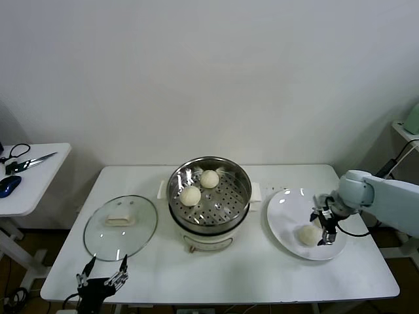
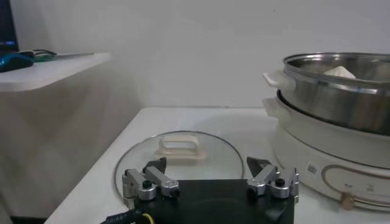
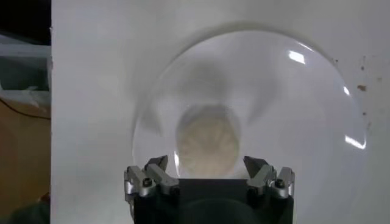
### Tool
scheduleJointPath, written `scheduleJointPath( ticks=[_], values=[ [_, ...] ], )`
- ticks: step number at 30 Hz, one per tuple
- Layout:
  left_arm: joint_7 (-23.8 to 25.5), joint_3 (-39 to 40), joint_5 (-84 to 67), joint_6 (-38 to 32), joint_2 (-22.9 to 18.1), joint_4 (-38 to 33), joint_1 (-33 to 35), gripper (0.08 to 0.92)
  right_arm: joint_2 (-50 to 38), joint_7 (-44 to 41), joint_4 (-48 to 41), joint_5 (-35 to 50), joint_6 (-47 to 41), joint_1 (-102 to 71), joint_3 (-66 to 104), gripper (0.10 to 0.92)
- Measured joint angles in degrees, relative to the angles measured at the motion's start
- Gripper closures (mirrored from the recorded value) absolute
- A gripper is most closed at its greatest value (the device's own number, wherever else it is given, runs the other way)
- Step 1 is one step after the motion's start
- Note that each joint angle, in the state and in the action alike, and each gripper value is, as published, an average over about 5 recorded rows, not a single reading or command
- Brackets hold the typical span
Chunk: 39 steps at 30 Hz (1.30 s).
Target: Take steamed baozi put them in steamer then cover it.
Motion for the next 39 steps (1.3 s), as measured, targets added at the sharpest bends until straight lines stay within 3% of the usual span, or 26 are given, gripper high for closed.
scheduleJointPath(
  ticks=[8, 18, 25, 31, 39],
  values=[
    [0.0, 0.1, 0.0, 0.0, 0.0, 0.1, 0.0, 0.177, 1.1, 1.2, -1.7, -1.3, -0.2, -4.1, 3.6, 0.212],
    [0.0, 0.1, 0.2, 0.0, -0.3, 0.0, -0.1, 0.177, 1.4, 1.6, -2.3, -2.0, 0.0, -5.9, 5.8, 0.374],
    [0.0, 0.1, 0.5, 0.0, -0.6, -0.5, 0.2, 0.177, 1.3, 0.1, -1.2, -1.7, 1.7, -2.1, 3.6, 0.389],
    [0.0, 0.3, 0.9, -0.1, -0.7, -0.6, 0.2, 0.177, 3.5, -3.1, -0.4, 0.4, 7.3, 10.1, -3.7, 0.389],
    [0.0, 0.5, 1.6, -0.2, -0.7, -1.0, 0.3, 0.177, 10.8, -6.9, 1.6, 3.9, 21.0, 29.0, -11.9, 0.389]
  ],
)
